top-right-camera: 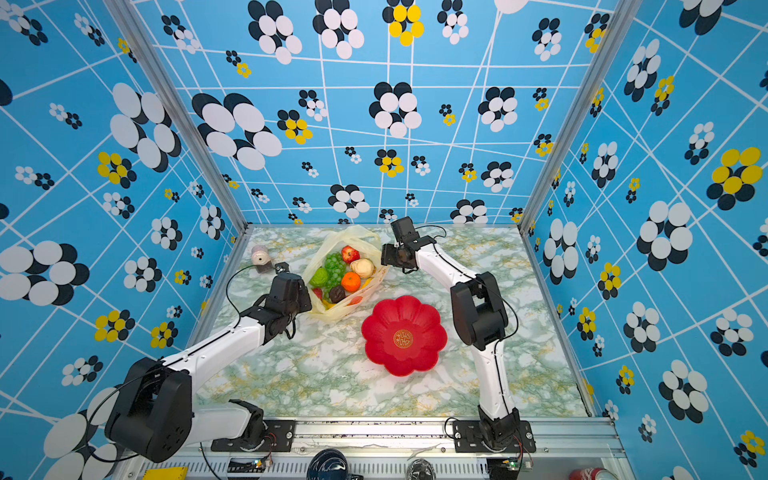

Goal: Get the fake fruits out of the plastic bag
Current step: 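Release the plate and move the right gripper to the bag rim, then grasp the bag rim with the right gripper and pull it open while the left holds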

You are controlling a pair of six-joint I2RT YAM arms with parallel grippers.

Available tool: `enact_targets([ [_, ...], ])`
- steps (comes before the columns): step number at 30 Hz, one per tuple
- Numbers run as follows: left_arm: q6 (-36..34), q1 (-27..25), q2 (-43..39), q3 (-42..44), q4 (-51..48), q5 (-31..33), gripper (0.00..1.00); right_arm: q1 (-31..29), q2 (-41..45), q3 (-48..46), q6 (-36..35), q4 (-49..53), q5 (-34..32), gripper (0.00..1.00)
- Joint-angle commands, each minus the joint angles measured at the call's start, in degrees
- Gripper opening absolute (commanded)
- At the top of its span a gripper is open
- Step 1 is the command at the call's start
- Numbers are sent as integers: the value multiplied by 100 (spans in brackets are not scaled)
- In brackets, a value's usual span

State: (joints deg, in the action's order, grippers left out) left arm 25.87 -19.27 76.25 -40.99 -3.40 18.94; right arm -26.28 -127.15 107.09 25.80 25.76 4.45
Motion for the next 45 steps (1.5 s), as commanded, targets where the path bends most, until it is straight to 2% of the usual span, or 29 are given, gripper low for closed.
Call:
enact_targets([
  [1,-81,-29,57,-102,-92,149,0,-44,-556,604,-161,396,169,60],
  [7,-124,-5,187,-127,-91,162,0,-48,-1070,1238,-424,424,65,49],
  [11,-109,19,302,-150,-91,163,0,-68,-1241,1574,-475,630,144,31],
  [15,10,115,372,-157,-141,122,0,-182,-858,1169,-401,634,-169,14],
  [21,156,384,221,-24,-100,-34,0,-500,187,-465,-161,-269,-348,10],
  [31,305,617,12,214,138,-482,0,-628,868,-1480,-294,-446,-356,8],
  [33,258,607,0,235,188,-530,8,-632,982,-1498,-312,-466,-374,8],
  [34,184,580,-17,248,247,-587,15,-632,1037,-1717,-312,-470,-374,8],
  [35,80,512,-34,197,188,-562,26,-632,1096,-1794,-310,-506,-366,8],
  [39,-535,-37,-75,-305,-313,470,61,-632,1260,-2025,-358,-618,-340,8],
  [41,-1054,-322,64,-740,-549,845,68,-632,1313,-2114,-374,-686,-347,8],
  [43,-1640,-732,335,-1105,-663,1526,75,-632,1355,-2197,-374,-775,-380,8],
  [45,-1994,-943,695,-1438,-759,1854,81,-633,1360,-2223,-356,-816,-392,8],
])
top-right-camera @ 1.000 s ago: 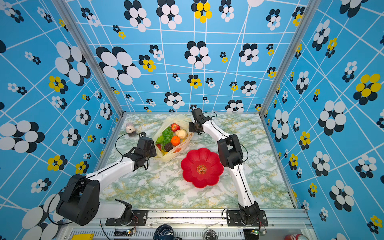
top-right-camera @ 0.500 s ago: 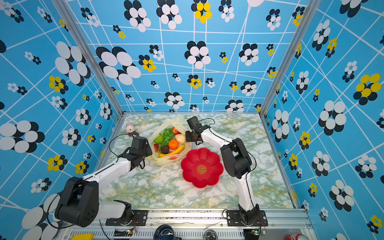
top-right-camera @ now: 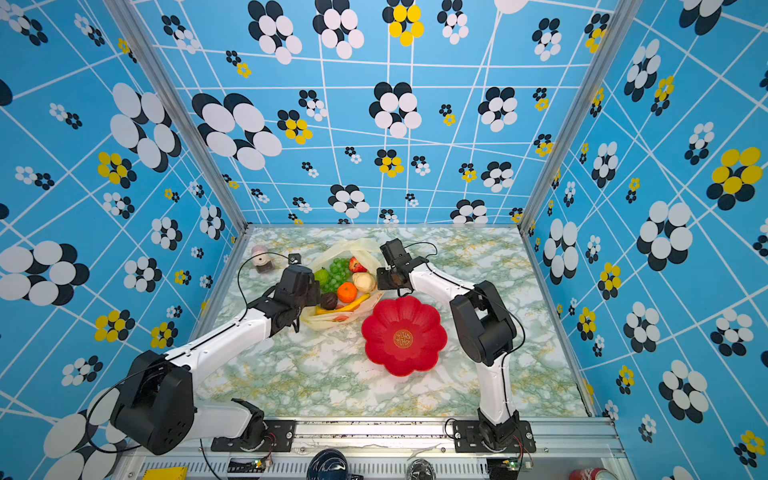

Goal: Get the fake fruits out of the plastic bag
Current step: 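Grasp the bag rim with the right gripper and pull it open while the left holds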

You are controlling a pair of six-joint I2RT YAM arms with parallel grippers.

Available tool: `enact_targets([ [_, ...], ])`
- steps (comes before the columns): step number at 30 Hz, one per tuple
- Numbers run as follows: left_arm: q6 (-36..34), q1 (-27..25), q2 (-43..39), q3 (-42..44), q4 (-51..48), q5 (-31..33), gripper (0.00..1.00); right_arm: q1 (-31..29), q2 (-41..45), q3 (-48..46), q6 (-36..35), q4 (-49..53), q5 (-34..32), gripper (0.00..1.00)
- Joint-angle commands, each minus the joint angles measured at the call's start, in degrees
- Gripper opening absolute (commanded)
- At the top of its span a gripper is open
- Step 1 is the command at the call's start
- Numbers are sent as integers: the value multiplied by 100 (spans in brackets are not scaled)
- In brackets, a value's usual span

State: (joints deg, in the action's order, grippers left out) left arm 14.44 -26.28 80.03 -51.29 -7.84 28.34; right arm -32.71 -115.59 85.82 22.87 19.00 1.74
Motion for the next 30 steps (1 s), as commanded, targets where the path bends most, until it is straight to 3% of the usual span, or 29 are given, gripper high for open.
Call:
enact_targets([
  [1,-917,-242,481,-579,-377,932,85,10,199,-93,-63,-156,-99,8],
  [4,-1132,-229,944,-1081,-547,1145,90,11,203,-92,-36,-256,14,8],
  [7,-1356,-112,1556,-1737,-960,970,97,10,204,-92,-36,-323,57,8],
  [12,-1151,158,2536,-2647,-1627,843,95,10,160,-38,-24,-402,141,7],
  [19,-701,549,3019,-3067,-1821,741,57,24,57,70,-116,-374,104,7],
  [25,-323,965,2696,-2705,-1559,251,22,89,-265,317,-178,-256,72,7],
  [30,-187,1046,2341,-2356,-1246,-396,3,107,-548,532,-126,-134,163,6],
])
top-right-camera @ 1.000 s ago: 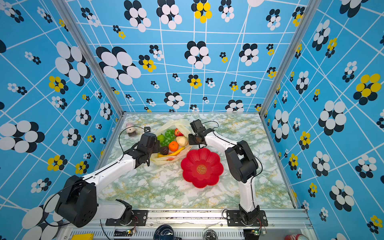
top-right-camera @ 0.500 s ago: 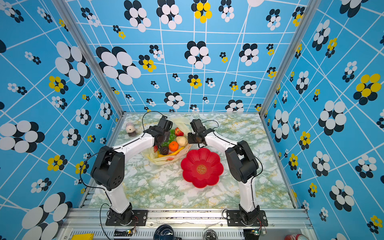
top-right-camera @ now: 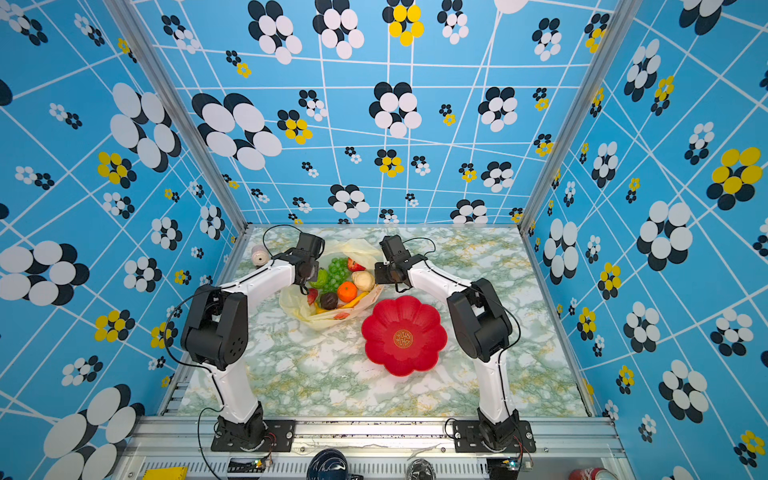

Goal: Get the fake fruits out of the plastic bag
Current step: 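Grasp the bag rim with the right gripper and pull it open while the left holds, then reach into the bag with the right gripper and grasp the cream bun-shaped fruit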

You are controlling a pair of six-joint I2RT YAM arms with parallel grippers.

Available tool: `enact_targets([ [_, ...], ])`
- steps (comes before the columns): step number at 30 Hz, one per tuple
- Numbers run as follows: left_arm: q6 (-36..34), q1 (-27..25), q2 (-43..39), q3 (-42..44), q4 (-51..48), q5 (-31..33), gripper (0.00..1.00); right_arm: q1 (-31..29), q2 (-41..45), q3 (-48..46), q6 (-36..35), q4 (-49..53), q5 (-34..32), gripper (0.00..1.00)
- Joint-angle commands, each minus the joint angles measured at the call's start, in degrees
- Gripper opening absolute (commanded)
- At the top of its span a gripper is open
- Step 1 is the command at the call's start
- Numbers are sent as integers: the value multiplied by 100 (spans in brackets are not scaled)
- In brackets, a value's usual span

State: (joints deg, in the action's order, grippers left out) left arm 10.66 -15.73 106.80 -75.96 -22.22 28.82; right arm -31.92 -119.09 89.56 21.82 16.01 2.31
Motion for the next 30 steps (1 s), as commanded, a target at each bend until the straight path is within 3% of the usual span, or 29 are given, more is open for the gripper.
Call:
enact_targets([
  [1,243,-8,-389,157,191,-494,0,28,-237,360,-9,168,121,7],
  [6,557,118,-852,629,478,-711,0,28,-403,695,-59,396,-33,9],
  [9,547,120,-972,731,491,-786,0,28,-435,844,-72,487,28,16],
  [13,523,28,-1068,880,618,-912,0,13,-264,961,-14,692,5,36],
  [18,508,7,-1096,866,650,-1087,0,-173,200,836,31,808,-169,53],
  [26,515,-91,-1015,638,546,-1157,0,-946,397,1047,48,1280,-907,59],
  [30,559,-110,-990,624,542,-1151,0,-1137,27,1458,548,1525,-797,61],
])
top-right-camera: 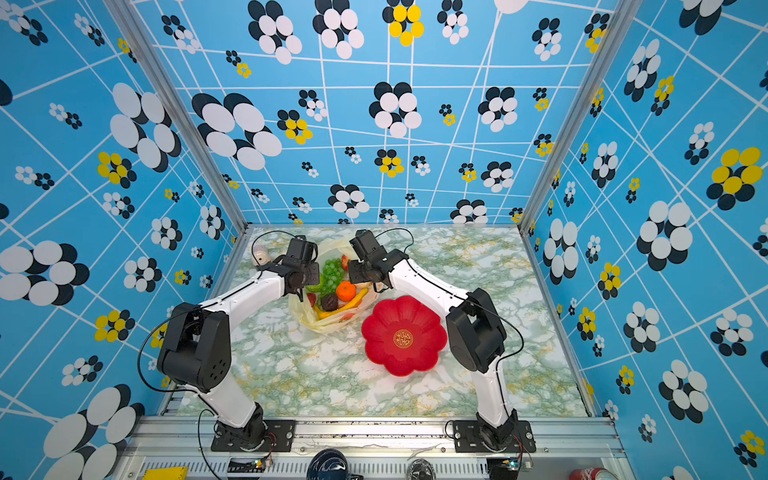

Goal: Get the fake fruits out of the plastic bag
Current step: 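Reach into the bag with the right gripper and grasp the cream bun-shaped fruit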

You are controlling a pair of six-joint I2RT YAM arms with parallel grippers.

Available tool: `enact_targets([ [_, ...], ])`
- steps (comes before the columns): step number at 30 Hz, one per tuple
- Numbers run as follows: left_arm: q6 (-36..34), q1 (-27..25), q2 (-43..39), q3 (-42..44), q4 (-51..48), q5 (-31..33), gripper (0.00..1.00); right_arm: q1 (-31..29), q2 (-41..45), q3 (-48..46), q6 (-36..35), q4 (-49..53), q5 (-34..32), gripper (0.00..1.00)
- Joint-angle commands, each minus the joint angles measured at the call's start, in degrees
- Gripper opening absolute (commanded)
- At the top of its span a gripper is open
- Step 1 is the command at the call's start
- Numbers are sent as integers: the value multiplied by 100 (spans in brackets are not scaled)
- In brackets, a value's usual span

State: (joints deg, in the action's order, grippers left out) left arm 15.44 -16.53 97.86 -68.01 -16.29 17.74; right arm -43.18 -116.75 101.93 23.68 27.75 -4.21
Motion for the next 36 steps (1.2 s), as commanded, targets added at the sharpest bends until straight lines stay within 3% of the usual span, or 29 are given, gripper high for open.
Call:
enact_targets([
  [1,85,-36,-96,-169,-48,-52,0,-44,-297,270,479,314,-126,61],
  [11,89,-37,-66,-248,-49,-121,0,-72,-1419,1384,840,671,-216,61],
  [21,39,-41,13,-240,-5,-166,0,-76,-2312,2429,632,1491,-1121,62],
  [36,29,-34,35,-232,14,-211,0,117,-3132,3545,363,1607,-1435,75],
])
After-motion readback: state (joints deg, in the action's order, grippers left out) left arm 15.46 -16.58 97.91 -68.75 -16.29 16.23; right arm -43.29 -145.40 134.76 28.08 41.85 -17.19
